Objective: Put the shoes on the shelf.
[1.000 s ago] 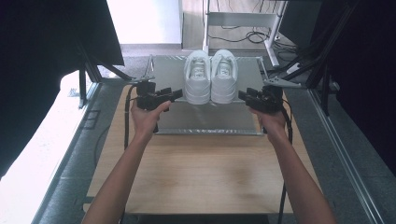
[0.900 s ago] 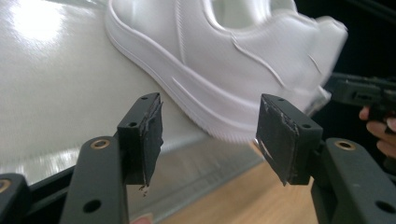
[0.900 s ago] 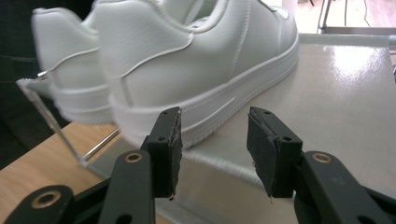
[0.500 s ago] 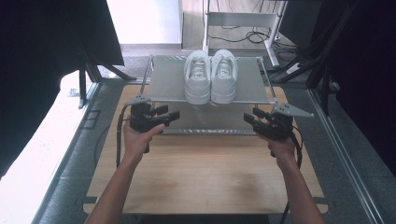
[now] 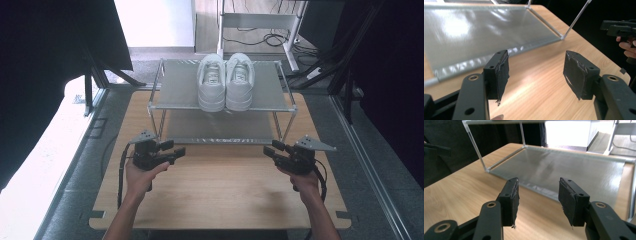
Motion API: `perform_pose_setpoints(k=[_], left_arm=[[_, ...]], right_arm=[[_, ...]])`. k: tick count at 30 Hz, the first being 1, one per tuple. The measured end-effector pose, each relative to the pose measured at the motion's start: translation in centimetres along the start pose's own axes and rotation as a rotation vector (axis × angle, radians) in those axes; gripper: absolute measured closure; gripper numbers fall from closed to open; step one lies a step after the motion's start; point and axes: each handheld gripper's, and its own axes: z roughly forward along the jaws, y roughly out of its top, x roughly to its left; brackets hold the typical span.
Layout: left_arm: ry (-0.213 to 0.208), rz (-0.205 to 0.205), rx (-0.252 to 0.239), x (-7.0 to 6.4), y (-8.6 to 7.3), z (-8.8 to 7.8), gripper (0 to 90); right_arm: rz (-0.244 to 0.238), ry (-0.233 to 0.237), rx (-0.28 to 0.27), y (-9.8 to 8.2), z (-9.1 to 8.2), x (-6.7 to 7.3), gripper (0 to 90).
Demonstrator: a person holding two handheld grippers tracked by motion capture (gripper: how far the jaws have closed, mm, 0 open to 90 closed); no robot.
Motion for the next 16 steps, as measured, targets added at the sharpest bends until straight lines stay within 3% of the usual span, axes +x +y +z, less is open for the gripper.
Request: perform_pose_setpoints(k=[3, 6, 11, 14, 16], left_arm=[[-0.003, -0.021, 0.002, 0.3, -0.9, 0.1, 37.4], [0.002, -0.014, 0.006, 0.3, -1.0, 0.0, 37.2], [-0.014, -0.020, -0.002, 0.0, -1.2, 0.2, 37.2], [-0.014, -0.028, -0.003, 0.2, -1.4, 0.1, 36.6], [-0.007, -0.035, -0.003, 0.4, -1.4, 0.0, 35.6]], right_arm=[[-0.014, -0.012, 0.040, -0.9, 0.3, -0.1, 49.2], [0.001, -0.011, 0.033, -1.1, 0.5, -0.1, 48.9], [-0.031, -0.019, 0.015, -1.2, 0.4, 0.1, 45.8], [-0.011, -0.024, -0.002, -1.4, 0.0, -0.1, 42.6], [0.001, -0.070, -0.003, -1.7, -0.2, -0.4, 36.9]])
